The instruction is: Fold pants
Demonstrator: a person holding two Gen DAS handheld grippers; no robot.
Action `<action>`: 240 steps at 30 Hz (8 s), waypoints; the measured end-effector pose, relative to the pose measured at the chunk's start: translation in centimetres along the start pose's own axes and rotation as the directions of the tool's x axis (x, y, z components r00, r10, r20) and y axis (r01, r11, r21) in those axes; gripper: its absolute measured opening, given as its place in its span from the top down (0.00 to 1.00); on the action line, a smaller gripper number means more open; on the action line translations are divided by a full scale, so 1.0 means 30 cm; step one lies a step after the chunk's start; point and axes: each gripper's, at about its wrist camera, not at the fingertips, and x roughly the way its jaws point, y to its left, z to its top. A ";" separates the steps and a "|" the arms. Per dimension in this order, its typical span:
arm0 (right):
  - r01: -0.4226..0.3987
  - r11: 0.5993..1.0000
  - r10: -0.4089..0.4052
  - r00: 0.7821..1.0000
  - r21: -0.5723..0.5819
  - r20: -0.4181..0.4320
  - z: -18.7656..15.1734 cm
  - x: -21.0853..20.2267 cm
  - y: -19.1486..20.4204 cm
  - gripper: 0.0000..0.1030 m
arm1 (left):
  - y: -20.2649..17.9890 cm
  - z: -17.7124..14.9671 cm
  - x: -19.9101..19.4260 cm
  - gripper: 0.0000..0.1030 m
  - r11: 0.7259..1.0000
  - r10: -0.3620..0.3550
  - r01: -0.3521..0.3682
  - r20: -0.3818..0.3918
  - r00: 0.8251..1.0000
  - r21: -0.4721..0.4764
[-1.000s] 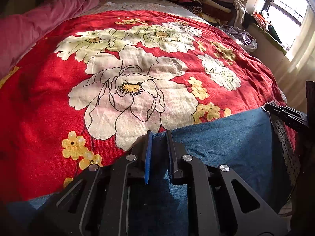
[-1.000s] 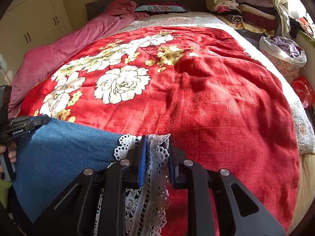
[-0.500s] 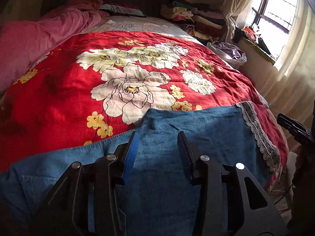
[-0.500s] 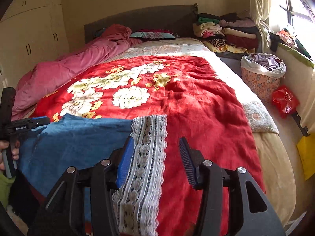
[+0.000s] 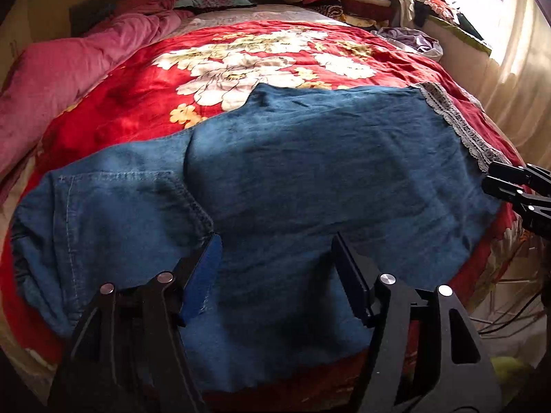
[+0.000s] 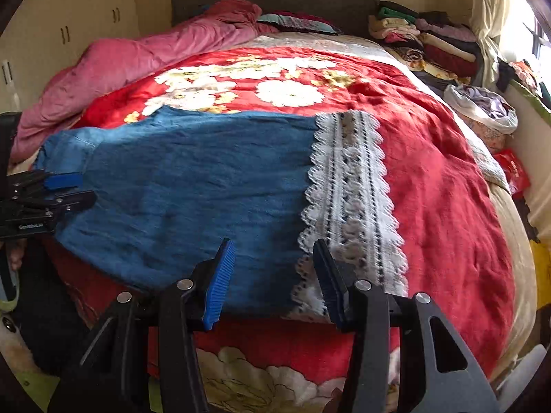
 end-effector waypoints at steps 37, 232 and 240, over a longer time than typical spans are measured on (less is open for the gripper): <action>-0.085 0.982 0.060 0.987 0.171 0.147 0.019 -0.188 -0.106 0.23 | -0.115 0.086 -0.165 0.24 0.996 -0.089 0.085 0.102 0.991 0.040; -0.221 0.927 0.244 0.969 -0.304 0.041 0.058 -0.085 0.430 0.70 | 0.124 0.068 -0.107 0.68 0.983 -0.142 0.154 0.118 0.983 -0.103; -0.240 0.935 0.237 0.971 -0.262 -0.042 -0.022 0.012 0.363 0.66 | 0.033 -0.042 -0.028 0.60 0.994 -0.107 0.108 0.011 0.994 -0.023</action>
